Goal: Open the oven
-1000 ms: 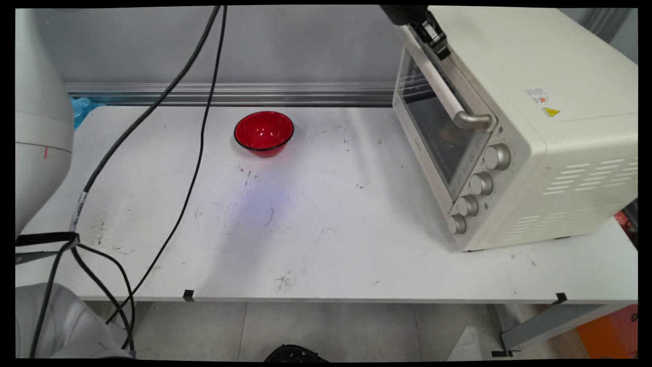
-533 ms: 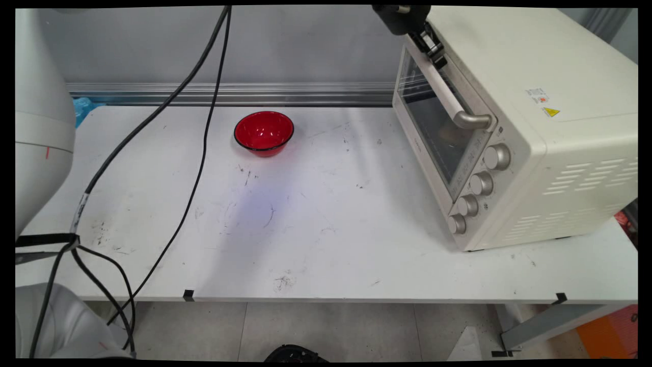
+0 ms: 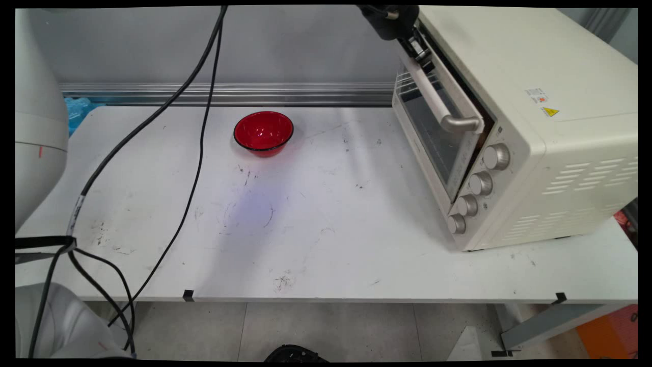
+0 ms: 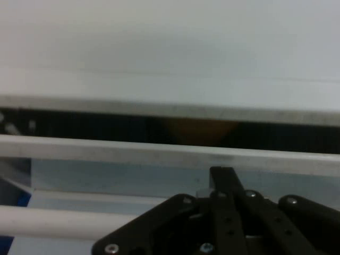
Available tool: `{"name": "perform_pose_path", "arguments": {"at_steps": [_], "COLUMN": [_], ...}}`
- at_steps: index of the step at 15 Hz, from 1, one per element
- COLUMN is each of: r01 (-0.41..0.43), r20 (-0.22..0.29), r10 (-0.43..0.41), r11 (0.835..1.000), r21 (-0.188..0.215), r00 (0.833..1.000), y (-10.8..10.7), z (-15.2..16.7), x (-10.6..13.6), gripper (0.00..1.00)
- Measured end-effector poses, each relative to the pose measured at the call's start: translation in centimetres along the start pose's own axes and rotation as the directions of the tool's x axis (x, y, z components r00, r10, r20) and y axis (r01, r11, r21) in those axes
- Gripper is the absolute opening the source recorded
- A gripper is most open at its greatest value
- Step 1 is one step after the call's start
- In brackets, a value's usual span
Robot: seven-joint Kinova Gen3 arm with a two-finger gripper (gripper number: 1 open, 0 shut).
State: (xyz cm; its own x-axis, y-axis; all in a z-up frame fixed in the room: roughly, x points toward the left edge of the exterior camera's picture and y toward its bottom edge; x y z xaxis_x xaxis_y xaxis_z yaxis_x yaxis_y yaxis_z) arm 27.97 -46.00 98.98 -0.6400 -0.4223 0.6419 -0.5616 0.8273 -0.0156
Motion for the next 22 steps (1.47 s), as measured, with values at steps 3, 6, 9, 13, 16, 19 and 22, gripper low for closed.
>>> {"name": "perform_pose_path", "arguments": {"at_steps": [3, 6, 9, 13, 16, 19, 22], "r01": [-0.005, -0.016, -0.026, -0.042, -0.052, -0.063, -0.072], "r20": [0.013, 0.026, 0.033, 0.035, 0.036, 0.035, 0.033], "r10": [0.005, 0.016, 0.026, 0.042, 0.052, 0.062, 0.072], "r11": [1.0, 1.0, 1.0, 0.999, 0.999, 0.998, 0.997], "r21": [0.004, 0.001, -0.004, -0.005, 0.0, 0.005, 0.01], "r00": [1.0, 1.0, 0.999, 0.998, 0.998, 0.997, 0.997], "y": [0.2, 0.6, 1.0, 1.6, 1.8, 1.9, 1.9], "z": [-0.6, -1.1, -1.4, -1.7, -1.9, -1.8, -1.6], "x": [-1.2, -2.6, -3.8, -5.8, -7.2, -8.5, -9.8], "gripper": [0.0, 0.0, 0.0, 0.0, 0.0, 0.0, 0.0]}}
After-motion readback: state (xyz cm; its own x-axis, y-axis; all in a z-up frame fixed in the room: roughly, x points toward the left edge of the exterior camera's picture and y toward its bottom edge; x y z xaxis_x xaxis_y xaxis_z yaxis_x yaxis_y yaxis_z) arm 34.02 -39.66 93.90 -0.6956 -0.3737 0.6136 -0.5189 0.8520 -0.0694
